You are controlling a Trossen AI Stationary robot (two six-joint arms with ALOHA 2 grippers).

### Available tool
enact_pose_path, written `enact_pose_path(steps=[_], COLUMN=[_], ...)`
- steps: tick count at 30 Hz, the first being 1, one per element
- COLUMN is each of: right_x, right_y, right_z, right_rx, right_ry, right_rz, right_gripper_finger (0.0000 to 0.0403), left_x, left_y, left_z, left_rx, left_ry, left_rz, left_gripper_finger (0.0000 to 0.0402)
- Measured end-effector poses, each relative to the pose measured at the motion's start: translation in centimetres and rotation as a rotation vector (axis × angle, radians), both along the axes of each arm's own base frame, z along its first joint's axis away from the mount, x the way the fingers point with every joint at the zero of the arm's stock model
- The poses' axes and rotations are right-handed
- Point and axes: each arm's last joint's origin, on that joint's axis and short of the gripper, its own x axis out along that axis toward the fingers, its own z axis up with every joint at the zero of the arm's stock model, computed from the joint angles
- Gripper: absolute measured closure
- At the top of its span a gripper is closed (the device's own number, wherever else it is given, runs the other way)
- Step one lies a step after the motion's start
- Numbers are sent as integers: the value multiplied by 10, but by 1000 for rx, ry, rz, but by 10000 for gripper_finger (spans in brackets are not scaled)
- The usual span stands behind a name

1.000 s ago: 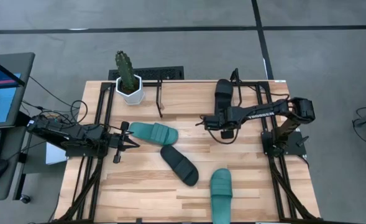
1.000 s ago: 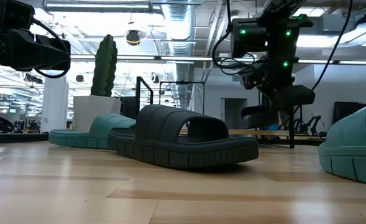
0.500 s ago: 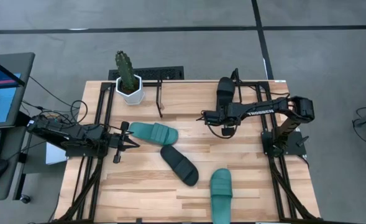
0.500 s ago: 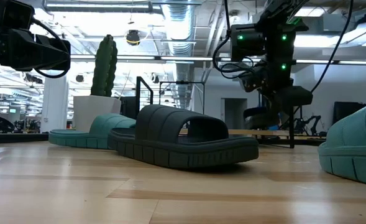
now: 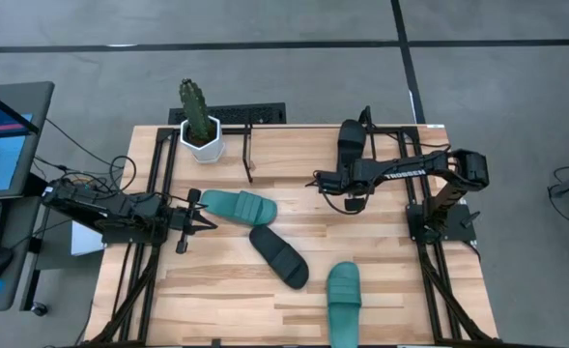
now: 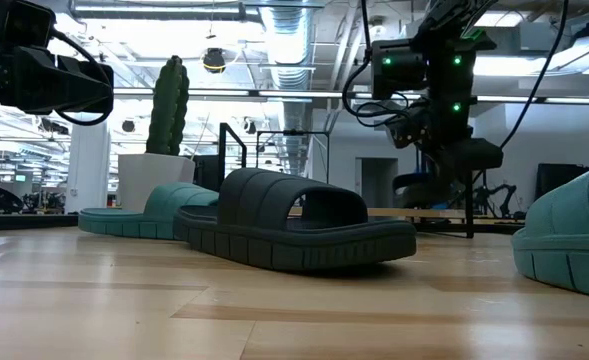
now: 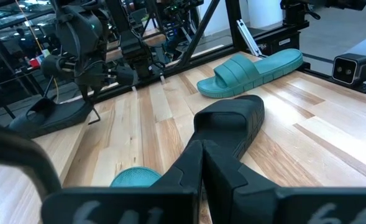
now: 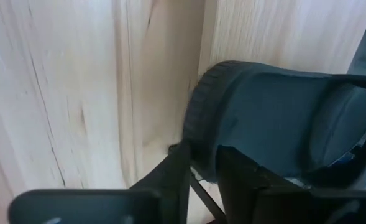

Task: Pick and place slides into the shelf
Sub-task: Put the right black slide on the shelf

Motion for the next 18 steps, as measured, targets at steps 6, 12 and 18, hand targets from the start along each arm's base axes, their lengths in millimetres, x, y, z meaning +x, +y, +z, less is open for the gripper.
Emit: enact_pose_path(steps=[6, 12, 18], right_x=[-1, -6, -9], right_y=[0, 0, 3], right_z=[0, 1, 1], right_rx=[7, -15, -46], right_ry=[11, 40, 62], right_rz=[-8, -39, -67], right_gripper_finger=[312, 287, 275], left_x=[0, 0, 0], left_y=[0, 0, 0], left_z=[0, 0, 0], left_rx=[0, 0, -1], left_ry=[0, 0, 1], left_rz=[0, 0, 0], left_gripper_finger=[401, 401, 401])
